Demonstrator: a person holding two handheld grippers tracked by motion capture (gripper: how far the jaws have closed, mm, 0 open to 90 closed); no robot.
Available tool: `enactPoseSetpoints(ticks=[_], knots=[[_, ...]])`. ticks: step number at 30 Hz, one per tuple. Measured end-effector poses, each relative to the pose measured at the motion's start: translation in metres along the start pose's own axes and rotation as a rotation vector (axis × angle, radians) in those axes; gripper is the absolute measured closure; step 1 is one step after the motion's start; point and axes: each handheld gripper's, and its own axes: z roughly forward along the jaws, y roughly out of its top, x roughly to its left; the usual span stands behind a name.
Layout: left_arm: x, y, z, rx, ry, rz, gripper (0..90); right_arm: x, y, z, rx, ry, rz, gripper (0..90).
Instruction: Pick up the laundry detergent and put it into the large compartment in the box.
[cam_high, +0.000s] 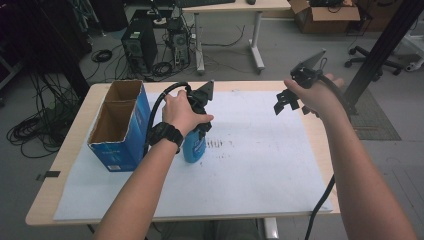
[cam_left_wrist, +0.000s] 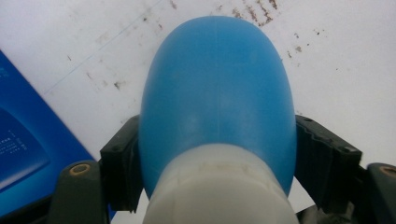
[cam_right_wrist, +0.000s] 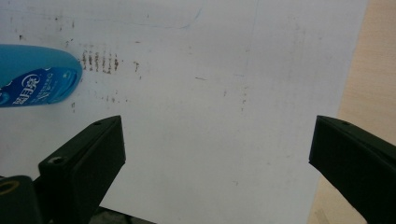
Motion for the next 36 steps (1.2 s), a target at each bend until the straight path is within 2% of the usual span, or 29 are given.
enactPoseSetpoints(ticks=[10, 29, 36], knots=[[0.003, -0.001, -0.002, -0.005, 0.011, -0.001, 36.3, 0.0, -0.001, 0.0, 0.001, 0.001, -0.002, 3.5], [0.004, 0.0, -0.004, 0.004, 0.006, -0.018, 37.3, -0.001, -0.001, 0.0, 0.004, 0.0, -0.004, 3.5], [0.007, -0.003, -0.018, -0.003, 0.005, -0.021, 37.3, 0.001, -0.001, -0.001, 0.003, 0.002, -0.005, 3.5]])
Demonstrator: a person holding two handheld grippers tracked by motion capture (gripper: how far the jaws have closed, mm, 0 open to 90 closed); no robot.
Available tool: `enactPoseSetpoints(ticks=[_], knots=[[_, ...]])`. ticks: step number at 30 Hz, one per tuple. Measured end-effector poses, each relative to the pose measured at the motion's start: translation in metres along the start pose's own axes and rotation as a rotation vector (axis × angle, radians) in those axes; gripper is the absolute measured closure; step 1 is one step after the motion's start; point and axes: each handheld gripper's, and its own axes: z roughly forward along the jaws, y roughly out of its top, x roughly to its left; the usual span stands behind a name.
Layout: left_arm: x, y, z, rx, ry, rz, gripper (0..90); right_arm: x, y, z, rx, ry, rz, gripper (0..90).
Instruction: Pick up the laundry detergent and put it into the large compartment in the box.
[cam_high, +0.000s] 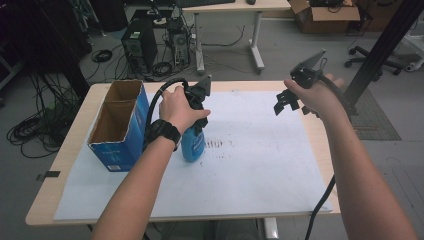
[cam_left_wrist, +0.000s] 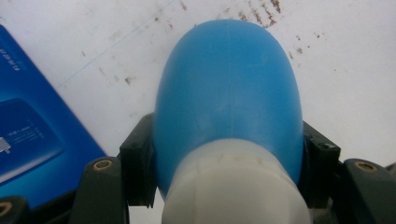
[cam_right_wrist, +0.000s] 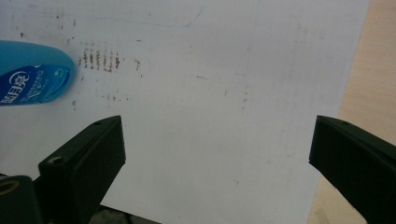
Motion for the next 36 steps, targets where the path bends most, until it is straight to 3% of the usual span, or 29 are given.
enactPoseSetpoints(ticks=[20, 36], knots=[[0.009, -0.009, -0.063, -0.018, -0.003, -0.014, 37.4, 0.006, 0.0, -0.006, -0.01, 0.007, -0.011, 3.5], [0.027, -0.015, -0.109, -0.038, 0.008, -0.035, 37.4, 0.008, 0.004, -0.006, -0.009, 0.012, -0.01, 3.5]])
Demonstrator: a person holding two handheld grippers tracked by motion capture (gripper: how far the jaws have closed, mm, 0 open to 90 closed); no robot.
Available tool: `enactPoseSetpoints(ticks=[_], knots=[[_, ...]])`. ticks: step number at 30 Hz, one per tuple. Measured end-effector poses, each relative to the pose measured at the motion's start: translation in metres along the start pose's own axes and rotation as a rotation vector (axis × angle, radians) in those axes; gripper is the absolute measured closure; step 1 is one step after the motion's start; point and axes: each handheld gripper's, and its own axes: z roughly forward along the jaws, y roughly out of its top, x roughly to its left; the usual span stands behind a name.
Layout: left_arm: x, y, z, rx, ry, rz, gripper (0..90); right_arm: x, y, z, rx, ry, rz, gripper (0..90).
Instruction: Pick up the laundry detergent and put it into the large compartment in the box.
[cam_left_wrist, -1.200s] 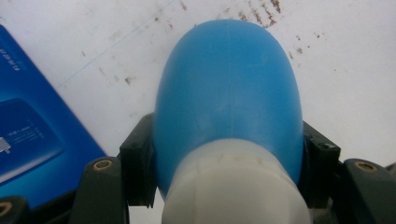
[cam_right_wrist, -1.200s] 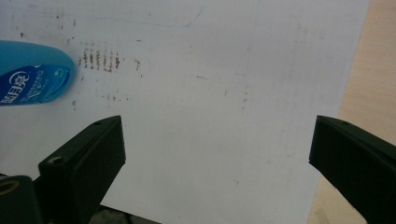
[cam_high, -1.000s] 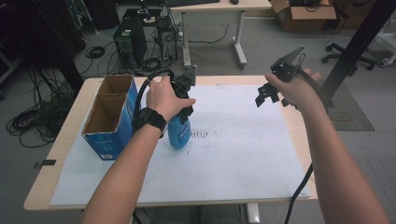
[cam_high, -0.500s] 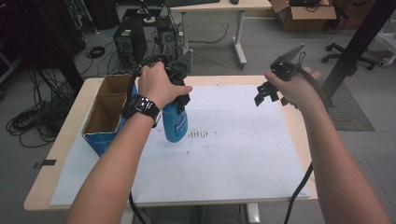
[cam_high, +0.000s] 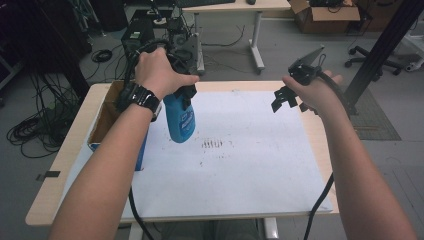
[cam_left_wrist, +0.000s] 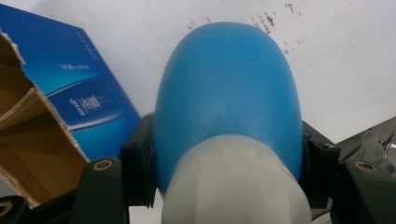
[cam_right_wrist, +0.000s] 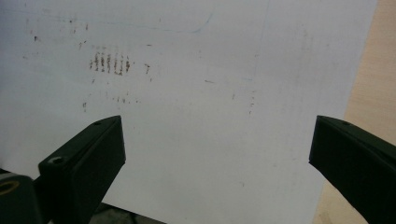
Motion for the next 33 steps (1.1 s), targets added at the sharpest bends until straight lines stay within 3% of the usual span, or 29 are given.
enactPoseSetpoints(ticks=[18, 33], knots=[[0.038, -0.01, -0.033, -0.018, -0.003, -0.084, 37.4, -0.002, 0.006, 0.001, 0.003, 0.004, 0.004, 3.5], [0.091, -0.035, -0.061, -0.051, -0.003, -0.217, 37.5, -0.006, 0.01, 0.002, 0.004, 0.006, 0.011, 3.5]])
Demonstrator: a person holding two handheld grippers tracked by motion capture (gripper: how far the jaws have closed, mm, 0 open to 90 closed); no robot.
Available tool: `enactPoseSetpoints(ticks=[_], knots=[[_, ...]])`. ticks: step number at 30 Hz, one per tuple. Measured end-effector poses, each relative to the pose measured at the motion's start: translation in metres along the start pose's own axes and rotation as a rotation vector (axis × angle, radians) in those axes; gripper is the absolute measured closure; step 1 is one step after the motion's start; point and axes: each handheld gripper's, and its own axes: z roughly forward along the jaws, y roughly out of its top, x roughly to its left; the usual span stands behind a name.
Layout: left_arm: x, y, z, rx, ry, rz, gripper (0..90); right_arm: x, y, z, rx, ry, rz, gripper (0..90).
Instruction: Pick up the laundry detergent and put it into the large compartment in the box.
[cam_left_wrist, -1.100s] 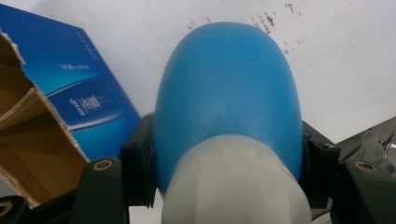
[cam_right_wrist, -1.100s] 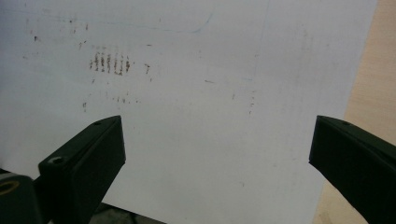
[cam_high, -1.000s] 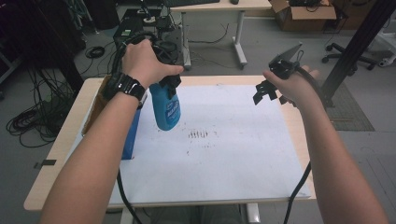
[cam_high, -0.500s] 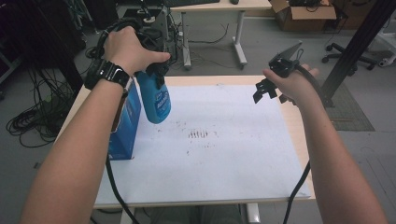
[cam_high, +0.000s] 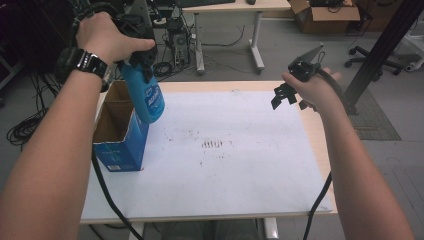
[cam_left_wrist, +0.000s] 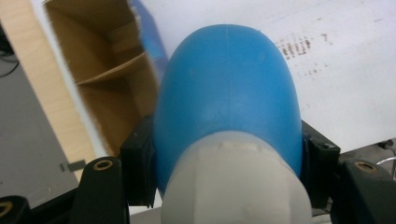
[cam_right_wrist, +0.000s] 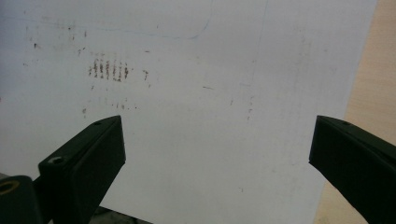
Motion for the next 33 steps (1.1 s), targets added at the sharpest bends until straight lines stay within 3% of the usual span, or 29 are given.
enactPoseSetpoints(ticks=[6, 16, 23, 33], knots=[[0.032, -0.012, -0.007, -0.008, 0.04, -0.076, 37.4, -0.003, 0.0, 0.0, 0.003, -0.005, 0.007, 3.5], [0.065, -0.028, -0.003, -0.006, 0.065, -0.158, 37.5, -0.005, 0.001, 0.001, 0.006, -0.009, 0.014, 3.5], [0.074, -0.033, 0.003, -0.005, 0.073, -0.182, 37.5, -0.006, 0.0, 0.003, 0.009, -0.009, 0.018, 3.5], [0.077, -0.038, 0.027, 0.007, 0.057, -0.206, 37.4, -0.008, -0.003, 0.006, 0.017, -0.011, 0.019, 3.5]])
